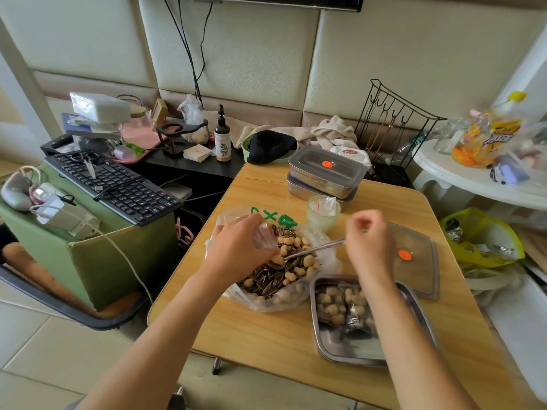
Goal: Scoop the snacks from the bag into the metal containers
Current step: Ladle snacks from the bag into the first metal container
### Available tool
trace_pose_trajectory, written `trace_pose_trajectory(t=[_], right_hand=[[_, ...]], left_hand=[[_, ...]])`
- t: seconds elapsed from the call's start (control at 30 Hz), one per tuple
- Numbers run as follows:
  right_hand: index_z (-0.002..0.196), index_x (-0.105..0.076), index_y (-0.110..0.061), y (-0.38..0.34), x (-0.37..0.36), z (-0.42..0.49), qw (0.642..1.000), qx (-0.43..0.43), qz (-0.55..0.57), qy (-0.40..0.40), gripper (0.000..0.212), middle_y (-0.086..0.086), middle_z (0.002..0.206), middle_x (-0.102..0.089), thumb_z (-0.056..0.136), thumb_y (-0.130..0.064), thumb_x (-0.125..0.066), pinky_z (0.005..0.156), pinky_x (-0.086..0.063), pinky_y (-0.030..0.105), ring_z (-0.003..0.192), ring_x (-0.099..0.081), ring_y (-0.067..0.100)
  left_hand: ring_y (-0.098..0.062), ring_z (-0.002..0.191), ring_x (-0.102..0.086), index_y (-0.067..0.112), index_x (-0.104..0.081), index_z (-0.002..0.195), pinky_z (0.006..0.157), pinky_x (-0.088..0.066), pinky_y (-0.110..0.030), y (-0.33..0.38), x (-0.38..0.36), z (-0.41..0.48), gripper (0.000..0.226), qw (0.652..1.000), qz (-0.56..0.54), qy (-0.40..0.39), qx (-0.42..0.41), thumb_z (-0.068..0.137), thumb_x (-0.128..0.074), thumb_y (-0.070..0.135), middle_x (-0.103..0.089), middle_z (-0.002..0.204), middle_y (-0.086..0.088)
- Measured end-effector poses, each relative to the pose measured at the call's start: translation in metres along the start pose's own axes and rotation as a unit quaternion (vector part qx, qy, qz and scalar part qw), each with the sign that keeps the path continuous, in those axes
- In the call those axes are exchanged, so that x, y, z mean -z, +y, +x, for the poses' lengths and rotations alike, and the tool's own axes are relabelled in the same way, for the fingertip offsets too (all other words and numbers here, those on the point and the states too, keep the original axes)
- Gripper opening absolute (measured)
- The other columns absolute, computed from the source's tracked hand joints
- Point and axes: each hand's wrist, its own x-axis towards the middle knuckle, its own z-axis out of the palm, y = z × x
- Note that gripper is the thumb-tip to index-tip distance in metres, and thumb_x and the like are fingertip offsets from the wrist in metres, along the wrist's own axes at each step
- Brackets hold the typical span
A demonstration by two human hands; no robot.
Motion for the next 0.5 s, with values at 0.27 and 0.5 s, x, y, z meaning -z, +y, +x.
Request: trace_pose_trajectory(t=[0.27, 0.5], right_hand=[[0.127, -0.050, -0.002, 0.012, 0.017, 0.021, 0.915, -0.297, 0.274, 0.011, 0.030, 0.018, 0.100, -0.070, 0.099, -0.008, -0.057, 0.061, -0.055, 0.026, 0.066, -0.066, 0.018], [0.100, -0.066, -0.009, -0.009, 0.014, 0.002, 0.963, -0.122, 0.216, -0.100, 0.020, -0.001, 0.077, -0.060, 0.105, -0.026, -0.058, 0.063, -0.048, 0.025, 0.066, -0.056, 0.011]], left_hand=[[-0.021, 0.125, -0.033, 0.025, -0.061, 0.124, 0.105, -0.027, -0.040, -0.005, 0.006, -0.004, 0.052, 0.997, 0.034, 0.048, 0.047, 0.085, -0.071, 0.059, -0.042, 0.133, 0.003], [-0.034, 0.142, -0.024, 0.024, -0.052, 0.130, 0.113, -0.026, -0.050, -0.011, 0.008, -0.008, 0.047, 0.985, 0.048, 0.014, 0.163, 0.092, -0.063, 0.050, -0.033, 0.151, -0.012]])
